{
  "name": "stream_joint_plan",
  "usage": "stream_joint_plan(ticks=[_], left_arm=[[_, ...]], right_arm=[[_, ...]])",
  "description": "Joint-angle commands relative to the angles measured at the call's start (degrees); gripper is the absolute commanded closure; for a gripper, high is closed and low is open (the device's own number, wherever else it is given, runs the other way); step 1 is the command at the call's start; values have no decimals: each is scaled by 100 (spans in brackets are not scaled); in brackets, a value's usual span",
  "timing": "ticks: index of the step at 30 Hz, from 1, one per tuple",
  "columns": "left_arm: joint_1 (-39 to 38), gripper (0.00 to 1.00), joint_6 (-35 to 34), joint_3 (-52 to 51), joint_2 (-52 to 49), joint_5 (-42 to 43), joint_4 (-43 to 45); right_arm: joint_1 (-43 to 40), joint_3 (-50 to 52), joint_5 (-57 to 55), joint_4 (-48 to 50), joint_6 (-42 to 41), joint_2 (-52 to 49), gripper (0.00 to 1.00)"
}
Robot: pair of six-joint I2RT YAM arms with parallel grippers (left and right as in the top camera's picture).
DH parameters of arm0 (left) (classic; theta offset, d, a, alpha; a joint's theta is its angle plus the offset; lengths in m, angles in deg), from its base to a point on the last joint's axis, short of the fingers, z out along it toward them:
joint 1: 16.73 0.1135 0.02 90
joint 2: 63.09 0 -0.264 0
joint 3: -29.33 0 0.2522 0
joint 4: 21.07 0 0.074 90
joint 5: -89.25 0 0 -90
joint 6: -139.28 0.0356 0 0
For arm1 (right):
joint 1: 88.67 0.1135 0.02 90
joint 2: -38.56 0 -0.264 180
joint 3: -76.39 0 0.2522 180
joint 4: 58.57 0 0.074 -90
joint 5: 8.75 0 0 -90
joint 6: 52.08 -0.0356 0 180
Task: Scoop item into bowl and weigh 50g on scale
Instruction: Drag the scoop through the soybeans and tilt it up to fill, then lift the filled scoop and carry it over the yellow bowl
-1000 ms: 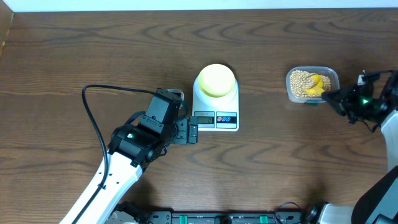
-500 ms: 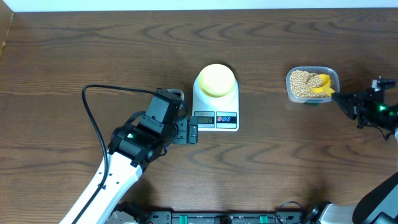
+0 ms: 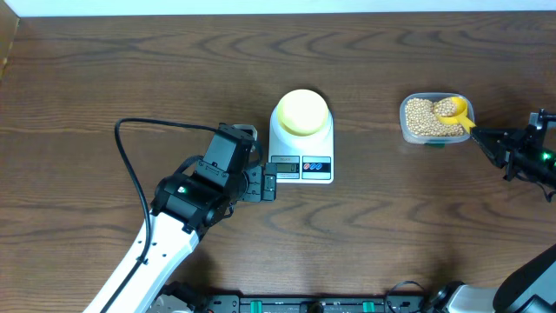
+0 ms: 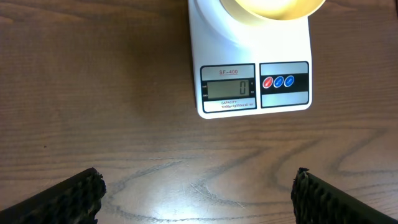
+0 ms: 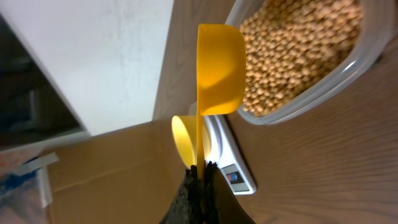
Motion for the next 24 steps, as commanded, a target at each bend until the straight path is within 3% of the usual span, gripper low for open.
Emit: stream_joint_plan(ticks=[1, 14, 24], left_arm=[[28, 2, 55, 7, 0, -72, -2], [28, 2, 57, 7, 0, -72, -2], [28, 2, 55, 9, 0, -72, -2]], right_arm=[[-37, 35, 435, -20, 197, -37, 99], [76, 35, 1038, -17, 452, -37, 99], [1130, 35, 1034, 527, -70, -37, 99]])
